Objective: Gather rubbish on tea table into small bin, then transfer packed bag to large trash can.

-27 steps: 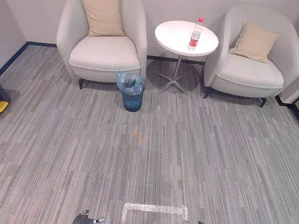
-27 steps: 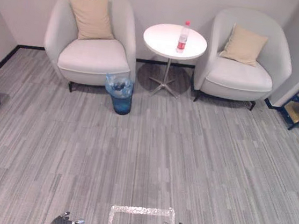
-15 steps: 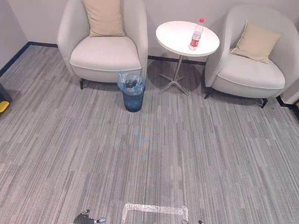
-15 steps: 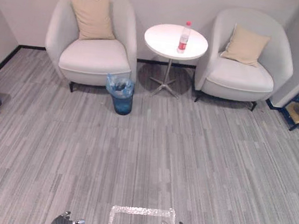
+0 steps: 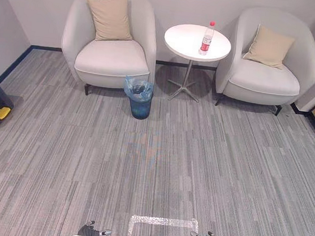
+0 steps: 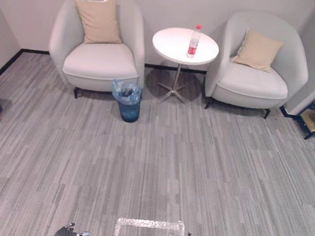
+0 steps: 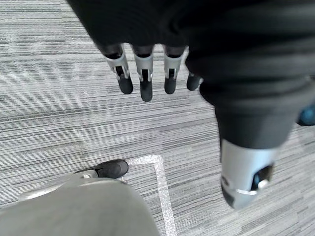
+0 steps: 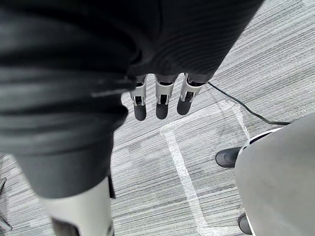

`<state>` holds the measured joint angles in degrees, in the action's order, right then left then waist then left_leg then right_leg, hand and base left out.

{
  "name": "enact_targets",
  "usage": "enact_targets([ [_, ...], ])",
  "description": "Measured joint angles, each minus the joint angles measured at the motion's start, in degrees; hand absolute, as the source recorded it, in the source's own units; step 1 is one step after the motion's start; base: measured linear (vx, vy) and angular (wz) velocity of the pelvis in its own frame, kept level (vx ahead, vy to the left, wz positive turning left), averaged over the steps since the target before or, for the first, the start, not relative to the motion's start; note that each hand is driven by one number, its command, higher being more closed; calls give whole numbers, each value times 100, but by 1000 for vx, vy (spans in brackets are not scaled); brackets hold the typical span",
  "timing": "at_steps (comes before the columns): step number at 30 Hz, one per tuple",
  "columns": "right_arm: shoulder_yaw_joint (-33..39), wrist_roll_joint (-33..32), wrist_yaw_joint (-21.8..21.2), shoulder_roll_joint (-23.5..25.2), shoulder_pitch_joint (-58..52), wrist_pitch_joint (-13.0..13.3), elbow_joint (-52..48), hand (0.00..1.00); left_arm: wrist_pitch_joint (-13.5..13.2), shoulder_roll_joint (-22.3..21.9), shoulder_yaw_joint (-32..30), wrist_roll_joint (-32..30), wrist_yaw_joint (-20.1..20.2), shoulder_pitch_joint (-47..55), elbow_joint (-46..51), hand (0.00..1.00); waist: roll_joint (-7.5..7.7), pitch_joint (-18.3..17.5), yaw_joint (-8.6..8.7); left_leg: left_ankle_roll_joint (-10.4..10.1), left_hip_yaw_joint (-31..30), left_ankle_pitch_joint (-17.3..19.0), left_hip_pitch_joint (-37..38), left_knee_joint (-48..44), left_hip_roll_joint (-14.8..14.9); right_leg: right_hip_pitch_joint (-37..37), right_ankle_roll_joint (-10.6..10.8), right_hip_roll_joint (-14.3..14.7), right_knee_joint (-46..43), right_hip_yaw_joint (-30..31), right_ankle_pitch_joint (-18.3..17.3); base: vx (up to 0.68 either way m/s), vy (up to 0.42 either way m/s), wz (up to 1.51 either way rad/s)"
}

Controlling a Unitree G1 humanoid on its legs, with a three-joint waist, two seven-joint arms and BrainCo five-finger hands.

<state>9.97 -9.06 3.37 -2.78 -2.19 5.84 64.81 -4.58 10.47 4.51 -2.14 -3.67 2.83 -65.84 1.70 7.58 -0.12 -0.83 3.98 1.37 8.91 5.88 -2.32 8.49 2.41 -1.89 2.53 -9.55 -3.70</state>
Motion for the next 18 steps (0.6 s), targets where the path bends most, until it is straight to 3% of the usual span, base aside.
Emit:
enact_targets([
  [8,2,-115,-3,16,2,19,-41,0,12,40,48,16,-1,-104,2,0,35,54,19,-65,229,179,-154,-219,82,-181,-80,63,-149,182,-50,-10,-22,-12],
  [11,13,-296,1,16,-5,46,-106,0,31,63,49,21,-1,-226,6,0,19,181,41,-182,440,877,-648,-1510,289,-355,-202,128,-641,285,-354,1,-72,-29],
  [12,17,-367,3,11,-5,53,-137,0,31,67,48,25,-2,-248,28,0,10,229,54,-348,575,1074,-804,-2065,409,-368,-276,151,-743,312,-530,1,-89,-23],
  [14,75,-466,8,31,-11,55,-150,0,32,80,-67,28,-5,-248,142,0,40,275,52,-419,782,1116,-1212,-3132,566,-333,-346,153,-870,378,-661,16,-88,-17],
  [15,135,-478,10,29,-53,50,-264,0,30,19,-245,79,-15,-213,349,0,-11,316,27,-443,836,1080,-1564,-4087,748,-325,-396,182,-1064,458,-803,91,-85,-28],
  [16,148,-501,13,40,-114,52,-363,0,32,-52,-423,132,-34,-169,459,0,-61,358,9,-420,838,941,-1816,-4779,884,-294,-466,208,-1211,505,-917,153,-57,-37],
  [18,116,-528,61,33,-138,49,-548,0,26,-136,-601,256,-121,-53,661,0,-113,388,-8,-289,885,1107,-2286,-5629,1067,-153,-591,193,-1380,675,-1130,216,11,-30],
])
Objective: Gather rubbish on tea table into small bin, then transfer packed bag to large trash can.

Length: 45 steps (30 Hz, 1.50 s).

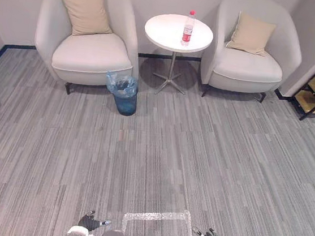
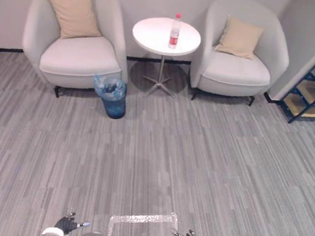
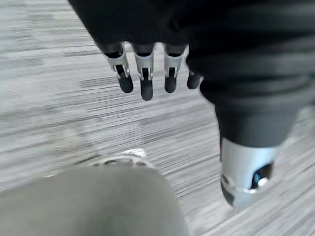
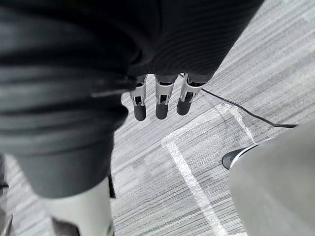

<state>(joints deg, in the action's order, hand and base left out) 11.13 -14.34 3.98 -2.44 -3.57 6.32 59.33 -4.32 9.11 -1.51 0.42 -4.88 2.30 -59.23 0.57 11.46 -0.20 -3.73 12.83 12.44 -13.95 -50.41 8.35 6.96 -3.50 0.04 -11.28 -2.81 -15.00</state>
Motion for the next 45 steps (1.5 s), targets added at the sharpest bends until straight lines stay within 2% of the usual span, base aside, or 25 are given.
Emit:
enact_targets([
  [2,-1,-32,49,-5,23,-18,24,0,-18,-27,-36,88,-2,6,51,0,-34,6,-19,-6,29,174,-294,222,-6,115,16,-72,48,152,-87,251,49,-32],
  [4,-11,-27,82,2,66,-40,54,0,-30,-53,-110,167,-8,0,57,0,-29,6,-71,30,83,101,-608,1515,-277,159,102,-327,236,385,-175,336,128,-49],
  [6,-16,-9,98,-53,145,-37,184,0,-32,-99,-88,201,-29,-4,1,0,-87,-20,-121,-140,-115,-474,-502,3140,-552,234,216,-506,440,569,-244,509,291,-75],
  [7,-37,49,109,-148,152,-45,318,0,-37,-123,-86,208,-42,12,-76,0,-134,-53,-218,69,-252,-1109,-421,3412,-654,354,355,-565,506,797,-335,562,349,-90],
  [8,-38,69,114,-111,165,-56,346,0,-34,-98,-97,207,-45,-13,-94,0,-76,-67,-245,187,-222,-1029,-421,3321,-713,363,348,-635,443,852,-340,537,292,-66],
  [11,-40,139,105,45,138,-67,243,0,-29,9,-104,206,-49,-142,-103,0,203,-129,-294,440,-14,-520,-257,3003,-919,-166,482,-844,-1073,910,-346,507,202,-23],
  [13,-63,324,95,50,126,-90,210,0,-16,16,-30,211,-57,-156,-102,0,255,-151,-273,579,94,-222,252,3046,-1005,-713,1235,-918,-2764,953,77,545,160,-23],
  [14,-65,326,86,36,130,-90,135,0,-14,-19,53,213,-59,-198,-81,0,242,-143,-253,599,101,-79,563,3119,-1025,-1068,1382,-948,-3753,893,145,509,123,-13],
  [15,-66,328,75,26,116,-95,12,0,-11,-116,126,215,-65,-240,-68,0,219,-134,-213,603,83,-24,954,3297,-1048,-1435,1276,-1069,-4557,539,86,482,104,-12],
  [17,-67,435,62,17,115,-92,-154,0,-25,-335,149,232,-65,-297,29,0,171,-128,-167,607,42,-21,1547,3688,-1032,-1935,964,-1254,-4932,-57,-95,445,41,-6],
  [18,-64,533,62,11,117,-91,-214,0,-30,-440,152,310,-58,-365,23,0,104,-88,-109,607,16,-21,1926,3897,-964,-2161,778,-1282,-4651,-386,-239,447,-5,-1],
  [20,-65,535,48,21,124,-82,-243,0,-30,-571,148,394,-49,-390,15,0,109,-95,-2,607,-20,-21,2224,3967,-846,-2412,708,-1276,-3983,-678,-342,439,-109,10],
  [22,-64,535,43,20,121,-46,-320,0,-39,-650,160,434,-51,-382,5,0,75,-91,63,587,-60,-9,2462,3975,-651,-2645,698,-1074,-2593,-742,-62,480,-219,16],
  [24,-34,502,15,11,46,19,-276,0,-32,-669,264,436,-64,-331,-145,0,194,-196,106,206,-429,219,2750,3957,-684,-2709,484,-869,-1494,-442,1255,538,-290,15],
  [27,-70,553,50,-196,111,38,-245,0,-34,-909,237,434,-137,-291,-243,0,-246,-299,135,19,-626,150,2711,3618,-351,-2660,360,-714,-1832,-676,693,480,-266,19],
  [28,-67,551,72,-223,119,42,-294,0,-31,-1010,67,435,-149,-330,-213,0,-383,-266,152,-74,-711,91,2318,2671,-173,-2447,301,-662,-1790,-863,488,405,-260,34],
  [30,-140,558,163,-213,80,2,-366,0,-31,-1122,-61,435,-149,-313,-116,0,-376,-146,153,-275,-762,-505,1581,841,164,-1942,229,-576,-1603,-997,292,377,-256,38],
  [31,-246,556,213,-191,22,-10,-388,0,-38,-1139,-58,435,-144,-253,66,0,-381,-112,107,-287,-676,-409,1106,-240,438,-1522,152,-501,-1413,-1133,170,352,-206,22],
  [34,-298,542,335,-120,-90,-35,-421,0,-40,-1132,-57,447,-152,-247,344,0,-257,-52,45,-138,-233,-192,257,-834,626,-710,112,-494,-958,-1334,-88,335,-151,27],
  [36,-286,546,366,-105,-93,-54,-419,0,-45,-1139,-34,467,-152,-254,411,0,-253,-49,1,-50,75,-91,-163,-349,597,-361,270,-471,-609,-1450,-50,308,-44,27],
  [39,-221,554,402,-89,7,-62,-190,0,-53,-1111,52,462,-137,-316,350,0,-236,-42,-28,-37,499,-191,-266,2054,125,116,447,-489,-38,-1533,-5,381,35,14],
  [40,-195,568,410,-94,48,-70,-102,0,-50,-1099,95,456,-134,-363,316,0,-233,-41,-39,-57,501,-478,-179,2885,-85,235,508,-497,77,-1523,4,498,111,-8],
  [41,-181,605,417,-112,44,-67,32,0,-47,-1079,146,443,-134,-392,228,0,-240,-41,-88,84,417,-1254,-27,3719,-310,360,621,-463,222,-1420,-13,484,124,-28],
  [42,-199,723,410,-17,135,-120,168,0,-52,-978,196,424,-123,-449,170,0,-52,-64,-152,360,422,-1407,175,3915,-539,467,756,-621,340,-1238,2,582,139,-25],
  [45,-226,798,374,40,165,-124,218,0,-40,-789,300,424,-109,-556,19,0,145,-80,-120,513,460,-822,180,3503,-689,213,876,-894,-450,-739,81,522,161,6],
])
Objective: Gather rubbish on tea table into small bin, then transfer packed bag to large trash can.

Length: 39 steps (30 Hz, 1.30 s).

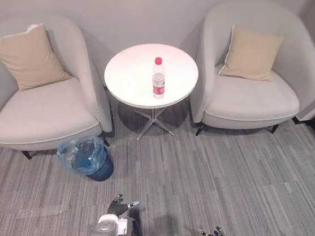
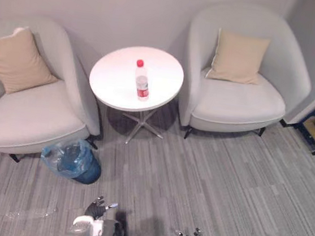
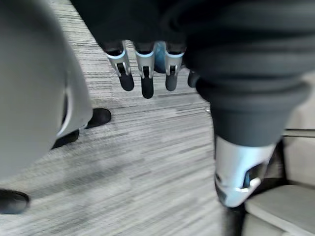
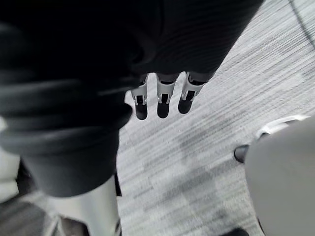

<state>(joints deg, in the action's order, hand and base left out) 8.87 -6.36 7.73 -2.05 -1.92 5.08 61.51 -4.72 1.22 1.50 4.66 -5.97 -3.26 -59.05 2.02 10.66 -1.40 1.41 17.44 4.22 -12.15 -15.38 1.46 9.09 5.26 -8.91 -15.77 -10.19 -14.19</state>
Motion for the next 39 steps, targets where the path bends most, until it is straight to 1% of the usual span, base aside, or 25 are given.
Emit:
enact_targets([
  [1,6,73,-13,-9,18,-2,10,0,0,22,19,0,0,-2,-18,0,5,-3,-7,20,43,82,121,8,-25,-194,20,-48,-530,142,19,343,116,-5],
  [2,31,190,-48,-12,29,1,-3,0,10,86,38,0,1,-3,-92,0,13,-9,-6,108,75,159,393,72,-119,-576,33,-198,-1653,315,267,520,159,-6],
  [4,128,192,-80,-46,35,10,-8,0,10,149,198,-2,-13,-2,-210,0,-26,-3,3,139,-8,389,815,234,-170,-933,87,-269,-2783,379,297,427,92,-7],
  [5,165,192,-90,-52,39,12,-20,0,20,236,236,-2,-17,3,-289,0,-42,2,3,80,-126,511,1148,407,-224,-1120,26,-353,-3366,242,117,385,26,9],
  [6,161,192,-98,-52,54,8,-77,0,27,313,233,-1,-39,12,-377,0,-89,13,89,69,-253,531,1523,615,-264,-1363,-129,-434,-3809,-31,-165,370,3,22],
  [7,160,192,-102,-60,64,8,-124,0,29,323,229,-1,-43,21,-391,0,-89,8,128,68,-316,529,1679,702,-253,-1460,-191,-427,-3836,-151,-282,349,-44,41],
  [8,161,193,-108,-85,63,8,-195,0,28,312,228,0,-42,71,-403,0,-148,12,163,62,-381,525,1824,744,-199,-1660,-283,-397,-3705,-261,-448,320,-82,45],
  [9,162,193,-137,-96,82,11,-223,0,25,272,226,1,-37,74,-407,0,-213,-12,172,62,-426,525,1878,688,-97,-1966,-277,-335,-3271,-265,-560,311,-106,47],
  [11,163,191,-170,-124,97,11,-304,0,24,225,218,-1,-34,78,-409,0,-269,-10,178,62,-625,526,1989,691,52,-2302,-245,-213,-2576,-95,-549,304,-204,51],
  [12,154,193,-179,-125,100,9,-346,0,21,221,217,-1,-33,175,-419,0,-265,-16,203,32,-767,539,2072,718,134,-2395,-162,-81,-1922,141,-307,373,-298,80],
  [13,106,209,-181,-97,61,4,-303,0,0,291,220,-3,-26,212,-409,0,-116,-83,225,-186,-944,618,2125,712,61,-2294,-166,-34,-833,501,545,319,-275,81],
  [14,120,178,-221,-68,61,10,-254,0,0,345,207,-15,-14,190,-445,0,11,-98,226,-387,-1107,740,2172,699,53,-2329,-212,-39,-761,616,867,304,-297,59],
  [15,137,220,-215,-182,166,-1,-185,0,9,225,159,-12,-18,128,-519,0,-245,-63,185,-509,-1262,816,2233,697,278,-2316,-287,106,-976,486,776,340,-349,33],
  [16,109,322,-216,-314,162,-11,-151,0,2,82,111,-21,8,183,-518,0,-405,-148,157,-523,-1329,807,2153,701,425,-2301,-344,208,-894,369,612,319,-322,19],
  [18,119,341,-216,-371,167,-7,-167,0,12,-51,-10,-67,16,171,-571,0,-538,-199,208,-640,-1371,736,2035,579,518,-2266,-413,237,-902,156,462,228,-224,43],
  [20,131,369,-209,-371,156,-11,-175,0,10,-104,-56,-120,95,141,-558,0,-564,-125,248,-724,-1514,708,1916,50,637,-1904,-461,251,-795,-39,319,192,-223,62],
  [23,84,396,-205,-321,60,-24,-213,0,8,-120,-176,-126,145,147,-321,0,-423,-36,182,-1192,-1437,476,1224,-1634,814,-1344,-512,178,-584,-329,131,108,-115,49],
  [24,52,393,-207,-315,61,-48,-214,0,8,-143,-224,-143,164,172,-218,0,-421,-33,164,-1054,-1233,590,978,-1991,937,-1237,-539,182,-482,-381,116,106,-59,22],
  [26,68,392,-200,-289,56,-52,-222,0,12,-157,-222,-228,171,154,-201,0,-408,-23,163,-927,-878,863,757,-1902,939,-1120,-527,161,-350,-382,124,124,1,-3],
  [28,77,394,-190,-257,54,-63,-218,0,10,-155,-213,-231,177,153,-159,0,-370,0,143,-832,-791,954,653,-1244,715,-1007,-460,58,-280,-362,132,165,93,-16],
  [29,77,394,-185,-254,52,-60,-214,0,10,-153,-188,-233,180,152,-163,0,-363,5,144,-776,-859,825,654,-664,552,-959,-371,7,-271,-334,111,220,197,-21],
  [30,66,404,-187,-317,76,-64,-164,0,-1,-127,-69,-237,219,114,-244,0,-444,-37,111,-678,-971,156,764,117,395,-901,-166,66,-269,-166,44,198,179,-15],
  [33,-3,400,-242,-192,86,-98,-79,0,11,66,-23,-239,263,103,-265,0,-186,-91,112,-590,-963,160,921,347,175,-686,3,-72,175,-59,172,186,150,-4],
  [35,5,389,-260,-189,87,-83,50,0,10,169,26,-245,267,102,-296,0,-85,-132,92,-580,-909,162,1015,476,82,-580,35,-137,386,-40,241,185,123,-2],
  [39,-17,395,-299,-146,83,-48,71,0,30,378,301,-431,263,113,-504,0,-106,-158,96,-548,-883,141,1322,767,-40,-274,67,-187,731,-2,313,134,46,-5],
])
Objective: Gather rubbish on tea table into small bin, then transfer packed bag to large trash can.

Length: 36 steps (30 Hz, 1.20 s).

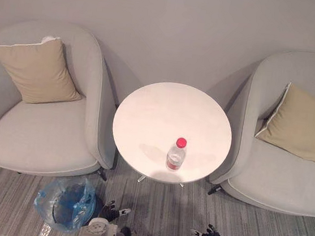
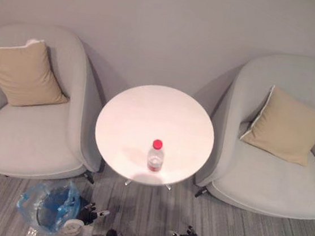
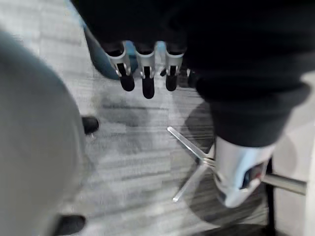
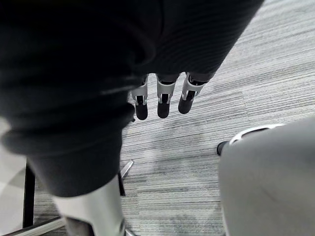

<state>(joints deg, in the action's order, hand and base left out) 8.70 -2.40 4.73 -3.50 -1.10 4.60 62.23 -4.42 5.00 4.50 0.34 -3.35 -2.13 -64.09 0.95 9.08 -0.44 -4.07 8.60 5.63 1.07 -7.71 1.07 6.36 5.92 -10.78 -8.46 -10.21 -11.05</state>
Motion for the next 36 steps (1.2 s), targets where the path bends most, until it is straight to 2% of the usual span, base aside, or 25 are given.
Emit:
enact_targets([
  [8,-458,33,68,-75,0,110,23,0,-7,73,167,-69,-7,68,-89,0,-71,-114,14,18,-32,-145,224,416,140,188,-102,245,318,9,172,57,-45,-2],
  [15,-849,744,410,-146,2,202,-95,0,-24,76,222,-257,-79,81,-127,0,-75,-121,8,54,-137,-287,301,604,141,284,-145,290,531,6,451,-18,8,3],
  [19,-1006,1149,533,-162,61,237,-392,0,-28,102,209,-261,-150,91,-127,0,-33,-129,0,110,-154,-388,294,748,54,282,-74,220,595,2,502,-87,31,3],
  [21,-830,1010,428,-469,-69,201,-1059,0,-30,94,206,-258,-139,97,-111,0,-36,-124,0,132,-161,-423,292,780,5,262,-73,175,600,4,502,-118,23,3],
  [22,-785,598,208,-748,-335,190,-1770,0,-31,94,211,-254,-131,103,-103,0,-28,-134,8,146,-165,-472,304,839,-14,220,-71,159,599,10,502,-142,23,-2],
  [25,-658,449,258,-950,-741,449,-2973,0,-29,121,221,-253,-104,125,-102,0,5,-180,19,139,-154,-701,327,1148,-30,77,-40,157,596,65,479,-126,-5,-5],
  [26,-652,455,258,-966,-813,548,-3127,0,-29,124,226,-254,-90,129,-101,0,6,-178,57,130,-160,-801,371,1263,-14,57,-30,181,583,94,483,-131,-29,-4],
  [28,-639,474,260,-795,-988,576,-3202,0,-30,124,286,-255,-88,181,-91,0,-9,-175,99,122,-158,-866,466,1358,7,66,-23,204,565,120,475,-132,-25,-6],
  [33,-657,816,270,-547,-1377,563,-3295,0,-39,99,377,-257,-5,250,-2,0,-97,-223,137,51,-160,-799,479,1360,13,59,-3,192,579,157,467,-69,6,-5],
  [36,-648,981,282,-544,-1469,566,-3779,0,-42,101,391,-257,8,289,50,0,-106,-252,139,68,-181,-778,426,1360,15,10,23,191,580,163,461,-12,1,0],
])
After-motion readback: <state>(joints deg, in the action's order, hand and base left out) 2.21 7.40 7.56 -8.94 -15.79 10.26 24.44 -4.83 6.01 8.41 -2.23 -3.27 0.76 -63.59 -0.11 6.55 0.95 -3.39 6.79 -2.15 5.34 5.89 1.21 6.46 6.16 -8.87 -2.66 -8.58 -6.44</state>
